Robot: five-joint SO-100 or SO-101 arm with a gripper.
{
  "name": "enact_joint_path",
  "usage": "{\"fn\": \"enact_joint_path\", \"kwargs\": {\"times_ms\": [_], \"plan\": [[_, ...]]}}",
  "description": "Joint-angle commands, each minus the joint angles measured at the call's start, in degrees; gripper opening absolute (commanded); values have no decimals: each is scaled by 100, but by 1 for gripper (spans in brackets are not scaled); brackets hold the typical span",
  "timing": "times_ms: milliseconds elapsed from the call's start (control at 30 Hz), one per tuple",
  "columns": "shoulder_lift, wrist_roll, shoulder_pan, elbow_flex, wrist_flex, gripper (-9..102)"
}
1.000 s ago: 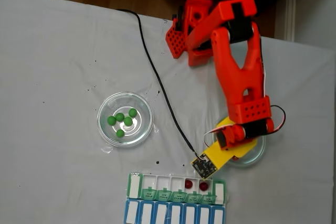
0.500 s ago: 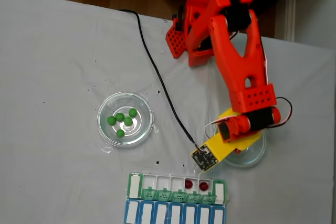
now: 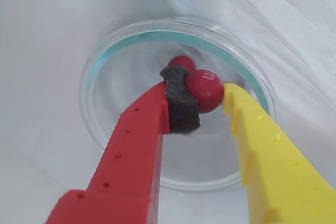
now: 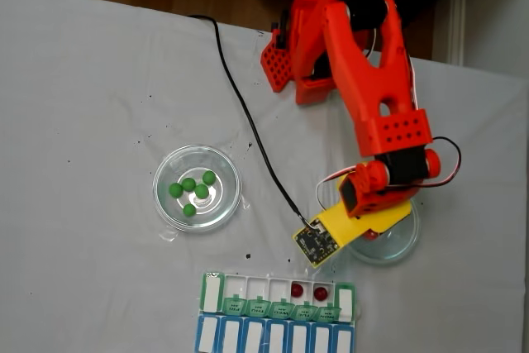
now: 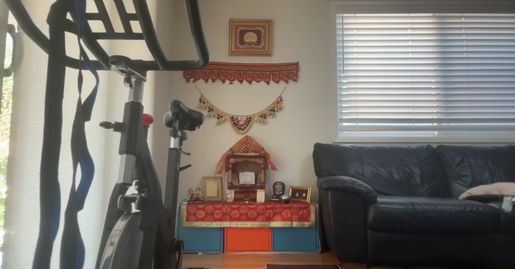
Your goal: Sort medicines into box.
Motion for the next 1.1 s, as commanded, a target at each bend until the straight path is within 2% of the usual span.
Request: {"fn": "enact_joint_path", "kwargs": {"times_ms": [0, 233, 467, 833, 1067], "plan": [[545, 79, 220, -158, -255, 1], [1107, 220, 554, 44, -615, 1], [932, 264, 879, 141, -1107, 1], [-53, 158, 1600, 53, -2285, 1], [-1090, 158, 1811, -817, -2408, 1]]}}
